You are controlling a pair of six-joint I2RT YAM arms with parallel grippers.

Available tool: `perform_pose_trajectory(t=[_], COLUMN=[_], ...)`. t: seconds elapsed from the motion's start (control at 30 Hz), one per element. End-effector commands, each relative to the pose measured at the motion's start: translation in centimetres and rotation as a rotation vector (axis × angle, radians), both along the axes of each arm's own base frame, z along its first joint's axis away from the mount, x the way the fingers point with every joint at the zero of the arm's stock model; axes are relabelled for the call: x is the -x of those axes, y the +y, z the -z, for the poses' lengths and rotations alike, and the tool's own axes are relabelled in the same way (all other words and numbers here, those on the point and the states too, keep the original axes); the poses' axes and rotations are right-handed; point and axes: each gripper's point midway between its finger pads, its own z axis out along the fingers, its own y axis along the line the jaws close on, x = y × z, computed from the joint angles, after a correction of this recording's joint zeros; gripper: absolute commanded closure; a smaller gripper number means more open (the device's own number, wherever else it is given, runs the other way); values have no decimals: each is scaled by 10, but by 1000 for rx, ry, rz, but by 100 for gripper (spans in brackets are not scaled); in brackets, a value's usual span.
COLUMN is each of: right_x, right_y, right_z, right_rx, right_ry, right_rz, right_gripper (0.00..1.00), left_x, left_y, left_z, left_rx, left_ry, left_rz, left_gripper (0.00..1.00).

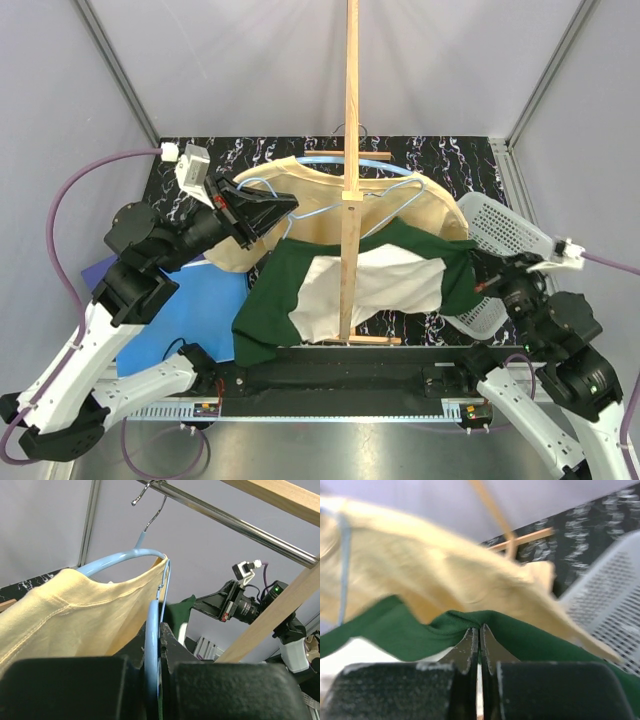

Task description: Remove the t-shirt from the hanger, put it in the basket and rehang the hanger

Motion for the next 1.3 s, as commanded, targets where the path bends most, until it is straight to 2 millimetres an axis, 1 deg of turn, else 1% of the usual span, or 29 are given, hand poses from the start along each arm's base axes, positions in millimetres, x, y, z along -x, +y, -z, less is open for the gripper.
perform_pose_trajectory(t=[0.0, 0.03, 0.07, 0.1, 0.13, 0.17, 0.2, 0.3, 0.43, 0.53, 0.63, 0.8, 0.87, 0.9, 0.93, 0.97, 1.0, 1.03, 1.07, 1.1, 1.13, 1.2, 1.23, 1.27], right_x=[7, 16, 17, 12, 14, 7, 5, -2, -9, -9, -9, -10, -11, -13, -15, -16, -16, -16, -15, -14, -13, -10, -10, -6], right_y=[83, 100, 108, 118, 127, 133, 135, 137, 128, 125, 121, 115, 115, 115, 114, 113, 111, 110, 109, 106, 104, 97, 94, 90], right_z=[-37, -39, -38, -33, -30, -23, -21, -19, -14, -3, 2, 3, 3, 6, 7, 7, 7, 8, 3, 5, 3, 1, 0, -5], right_rx=[115, 120, 125, 133, 131, 128, 124, 111, 118, 142, 144, 140, 136, 133, 127, 127, 131, 133, 133, 140, 149, 162, 171, 171], right_ry=[-156, -173, -167, -132, -114, -74, -60, -45, -43, -15, 2, 1, 9, 20, 31, 38, 44, 50, 44, 50, 41, 26, 16, -4], right_rz=[-454, -566, -615, -655, -706, -717, -721, -706, -640, -627, -605, -571, -568, -559, -548, -541, -530, -526, -521, -513, -510, -486, -477, -466], right_gripper=[100, 100, 100, 100, 99, 99, 100, 100, 100, 99, 99, 100, 100, 98, 86, 72, 48, 41, 37, 30, 27, 23, 20, 19], left_x=[7, 5, 4, 5, 3, 3, 1, -4, -6, -9, -12, -18, -17, -17, -18, -18, -18, -19, -18, -17, -17, -14, -15, -13], left_y=[1, -3, -6, -10, -14, -17, -19, -24, -27, -30, -32, -32, -34, -35, -38, -39, -39, -38, -37, -36, -35, -35, -35, -35], left_z=[-36, -37, -36, -35, -35, -33, -32, -29, -28, -26, -24, -24, -28, -30, -31, -30, -30, -25, -26, -24, -19, -17, -11, -10], left_rx=[62, 55, 46, 35, 29, 20, 14, -2, -18, -35, -43, -39, -27, -25, -30, -37, -42, -61, -67, -76, -96, -113, -133, -138], left_ry=[-99, -98, -92, -91, -87, -79, -78, -62, -63, -56, -51, -48, -56, -60, -58, -54, -55, -51, -55, -55, -52, -54, -46, -47], left_rz=[26, 36, 48, 73, 82, 96, 100, 102, 111, 112, 112, 89, 103, 110, 118, 126, 126, 122, 121, 122, 121, 133, 135, 142], left_gripper=[100, 100, 100, 100, 100, 100, 100, 100, 100, 100, 100, 100, 100, 100, 100, 100, 100, 100, 100, 100, 100, 100, 100, 100])
